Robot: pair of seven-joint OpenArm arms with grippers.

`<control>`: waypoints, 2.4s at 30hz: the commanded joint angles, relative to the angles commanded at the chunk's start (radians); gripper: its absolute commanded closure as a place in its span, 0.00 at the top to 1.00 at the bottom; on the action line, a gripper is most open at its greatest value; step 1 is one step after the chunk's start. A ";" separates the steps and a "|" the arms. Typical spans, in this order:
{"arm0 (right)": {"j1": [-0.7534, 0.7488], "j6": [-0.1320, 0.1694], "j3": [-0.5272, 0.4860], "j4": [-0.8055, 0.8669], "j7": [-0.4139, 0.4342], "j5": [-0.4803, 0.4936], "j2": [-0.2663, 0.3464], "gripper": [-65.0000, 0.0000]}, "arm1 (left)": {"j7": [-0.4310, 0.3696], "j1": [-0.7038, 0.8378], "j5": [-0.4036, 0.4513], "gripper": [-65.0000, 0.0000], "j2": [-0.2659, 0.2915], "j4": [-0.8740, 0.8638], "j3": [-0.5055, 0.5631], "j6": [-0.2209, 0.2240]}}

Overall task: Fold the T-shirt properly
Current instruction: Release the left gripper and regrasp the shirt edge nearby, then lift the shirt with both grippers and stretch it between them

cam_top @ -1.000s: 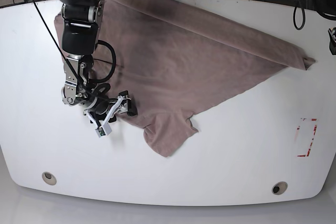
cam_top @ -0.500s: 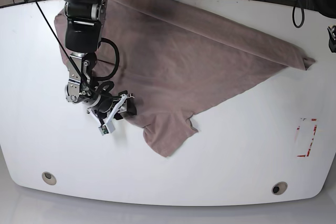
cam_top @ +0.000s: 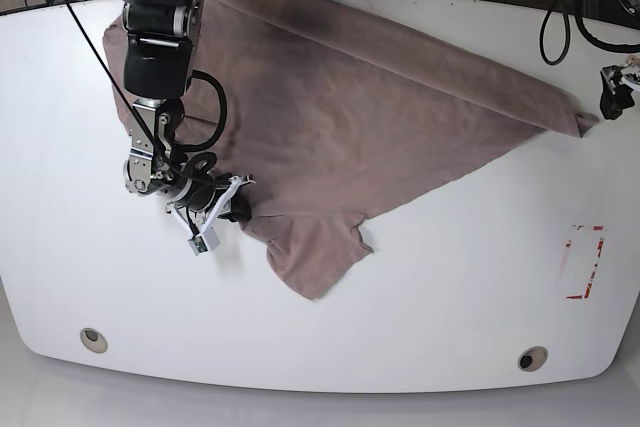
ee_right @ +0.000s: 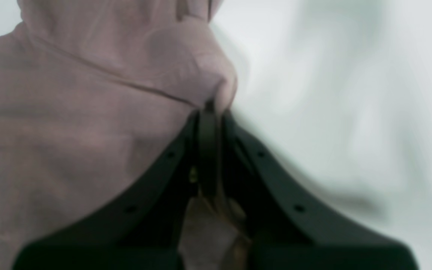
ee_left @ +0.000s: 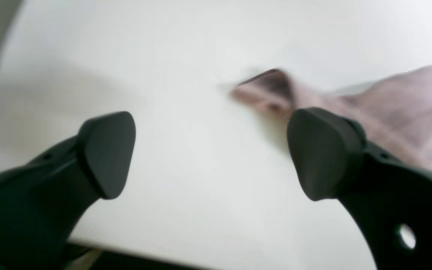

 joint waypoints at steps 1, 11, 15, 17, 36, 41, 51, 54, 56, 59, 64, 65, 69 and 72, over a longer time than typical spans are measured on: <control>0.000 0.000 0.000 0.000 0.000 0.000 0.000 0.03 | 0.000 -0.009 0.000 0.99 0.011 0.000 0.008 0.000; 0.000 0.000 0.000 0.000 0.003 0.000 0.000 0.03 | 0.000 -0.032 -0.002 0.99 0.106 0.000 0.110 0.071; 0.000 0.000 0.000 0.000 0.003 0.000 0.000 0.03 | 0.000 -0.032 -0.002 0.99 0.130 0.000 0.140 0.081; 0.000 0.000 0.000 0.000 0.003 0.000 0.000 0.03 | 0.000 -0.031 0.000 0.99 0.138 0.000 0.140 0.081; 0.000 0.000 0.000 0.000 0.003 0.000 0.000 0.03 | 0.000 0.040 0.000 0.97 0.158 -0.002 0.221 0.081; 0.000 0.000 0.000 0.002 0.003 0.000 0.000 0.03 | 0.000 0.037 -0.006 0.65 0.157 -0.048 0.222 0.074; 0.000 0.000 0.002 0.015 0.002 0.000 0.002 0.02 | -0.002 0.005 0.000 0.05 0.150 -0.121 0.222 0.076; -0.011 0.000 0.002 0.051 -0.003 0.000 0.014 0.02 | 0.000 0.006 -0.003 0.00 0.144 -0.109 0.224 0.076; -0.037 0.000 0.002 0.097 -0.020 0.000 0.018 0.02 | 0.006 0.009 -0.006 0.00 0.141 -0.072 0.242 0.076; -0.069 0.000 0.008 0.186 -0.063 0.000 0.020 0.02 | 0.055 0.009 -0.008 0.00 0.123 0.020 0.264 0.073; -0.135 0.000 0.012 0.331 -0.129 0.000 0.035 0.02 | 0.123 0.009 -0.008 0.00 0.106 0.140 0.258 0.073; -0.153 0.000 0.020 0.364 -0.143 0.002 0.038 0.02 | 0.137 0.009 -0.008 0.00 0.092 0.161 0.258 0.073; -0.199 0.000 0.048 0.453 -0.175 0.000 0.037 0.02 | 0.153 0.009 -0.008 0.00 0.060 0.204 0.258 0.073; -0.215 0.000 0.068 0.485 -0.184 0.000 0.038 0.02 | 0.153 0.009 -0.008 0.00 0.034 0.221 0.261 0.068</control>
